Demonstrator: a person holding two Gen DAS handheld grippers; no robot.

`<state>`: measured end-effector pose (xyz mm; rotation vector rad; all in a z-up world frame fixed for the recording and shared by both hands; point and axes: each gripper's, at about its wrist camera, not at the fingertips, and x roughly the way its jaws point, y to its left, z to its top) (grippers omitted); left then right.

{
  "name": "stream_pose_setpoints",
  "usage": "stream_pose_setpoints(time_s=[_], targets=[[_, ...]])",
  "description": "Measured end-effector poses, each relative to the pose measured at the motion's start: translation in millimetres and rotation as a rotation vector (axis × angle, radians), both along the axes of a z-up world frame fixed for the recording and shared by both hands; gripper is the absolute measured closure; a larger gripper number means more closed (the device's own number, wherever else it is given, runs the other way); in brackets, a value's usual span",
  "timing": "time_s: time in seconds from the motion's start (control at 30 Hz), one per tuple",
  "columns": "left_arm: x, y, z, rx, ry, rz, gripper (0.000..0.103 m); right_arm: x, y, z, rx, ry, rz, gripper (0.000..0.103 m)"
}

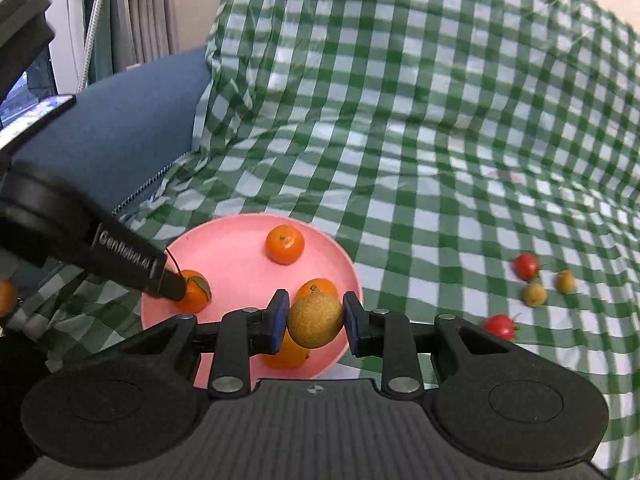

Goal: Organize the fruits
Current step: 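Lower both tools over the pink plate and open them to release the fruits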

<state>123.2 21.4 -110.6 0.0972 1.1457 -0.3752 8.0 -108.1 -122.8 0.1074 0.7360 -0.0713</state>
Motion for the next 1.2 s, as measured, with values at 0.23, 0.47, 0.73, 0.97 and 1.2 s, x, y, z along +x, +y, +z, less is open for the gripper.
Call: stream_pose_setpoints(time_s=[0.23,0.47,0.73,0.97,1.2], targets=[[24.9,-11.0,-10.8,0.007,-0.009,-0.003,0.076,28.6,6.9,-22.5,-0.005,0.027,0.017,0.073],[46.2,-26.1,-19.0,0.018,-0.014,-0.02,0.076,42.3,9.3,-31.5,-0.007,0.036,0.048,0.073],[49.0,-28.8,-21.1,0.045,-0.041,0.015,0.0,45.3,11.5,-33.4,-0.028,0.057,0.088,0.047],[24.3,3.7,-5.0,0.035,0.001,0.076,0.0,14.6,6.8,-9.4,-0.046,0.059,0.076,0.009],[-43.6,49.2,13.6,0.08,0.025,0.121,0.0,-40.1,13.9,11.8,0.059,0.122,-0.002,0.007]])
